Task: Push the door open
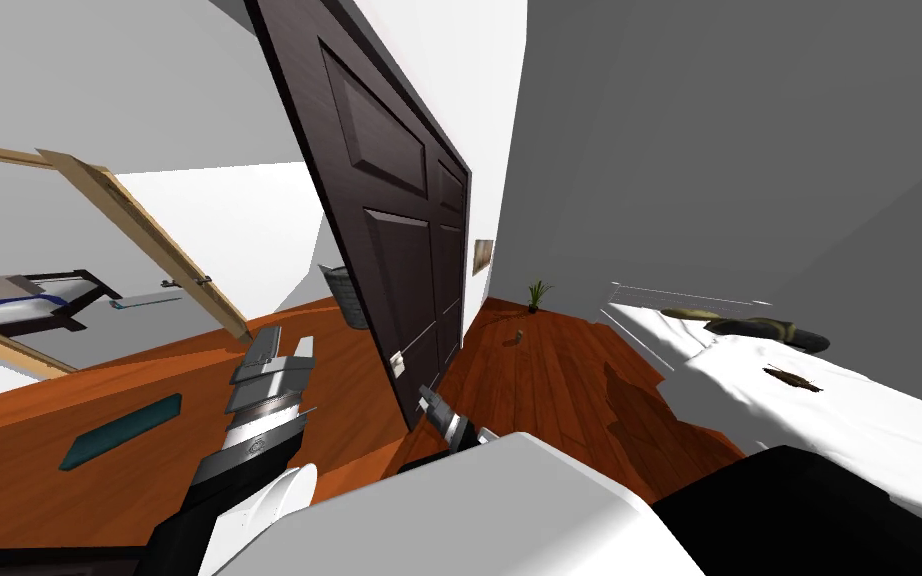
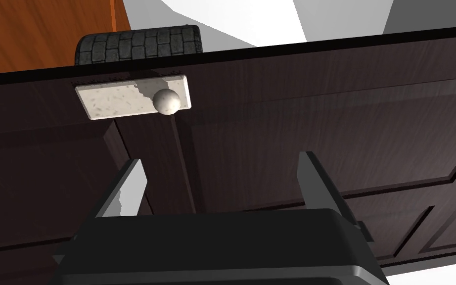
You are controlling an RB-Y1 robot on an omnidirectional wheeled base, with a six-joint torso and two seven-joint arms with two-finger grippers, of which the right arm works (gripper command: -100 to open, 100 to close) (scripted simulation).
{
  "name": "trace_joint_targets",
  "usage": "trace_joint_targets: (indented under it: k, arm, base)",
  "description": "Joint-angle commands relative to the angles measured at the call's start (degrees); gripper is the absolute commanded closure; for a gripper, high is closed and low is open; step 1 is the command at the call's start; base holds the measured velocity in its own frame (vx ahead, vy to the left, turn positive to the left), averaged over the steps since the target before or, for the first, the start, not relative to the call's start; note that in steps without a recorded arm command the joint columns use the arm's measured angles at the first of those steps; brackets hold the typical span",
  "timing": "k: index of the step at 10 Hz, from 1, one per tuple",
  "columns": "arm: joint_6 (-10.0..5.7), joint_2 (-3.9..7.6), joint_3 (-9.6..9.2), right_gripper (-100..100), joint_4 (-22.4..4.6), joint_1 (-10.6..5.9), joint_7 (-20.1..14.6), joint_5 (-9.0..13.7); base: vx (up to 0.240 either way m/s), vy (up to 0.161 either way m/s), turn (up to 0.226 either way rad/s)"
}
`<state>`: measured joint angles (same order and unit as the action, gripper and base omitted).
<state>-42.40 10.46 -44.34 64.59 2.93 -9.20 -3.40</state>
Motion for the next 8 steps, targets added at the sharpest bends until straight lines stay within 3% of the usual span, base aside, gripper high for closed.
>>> trace_joint_targets:
  k: [1, 6, 7, 8]
  arm:
    - [-0.01, 0.35, -1.42, -100, -1.80, -0.86, -0.36, -0.02]
    - [-1.17, 1.00, -5.57, -100, -8.35, -3.13, -0.98, -0.15]
    - [-1.34, 1.09, -6.17, -100, -9.30, -3.46, -1.08, -0.16]
    - [-1.12, 1.10, -5.75, -100, -8.52, -3.29, -1.04, -0.14]
  base:
    - [0.130, 0.009, -0.041]
    - [0.183, 0.031, -0.044]
    - [0.200, 0.030, -0.034]
    - [0.093, 0.015, -0.005]
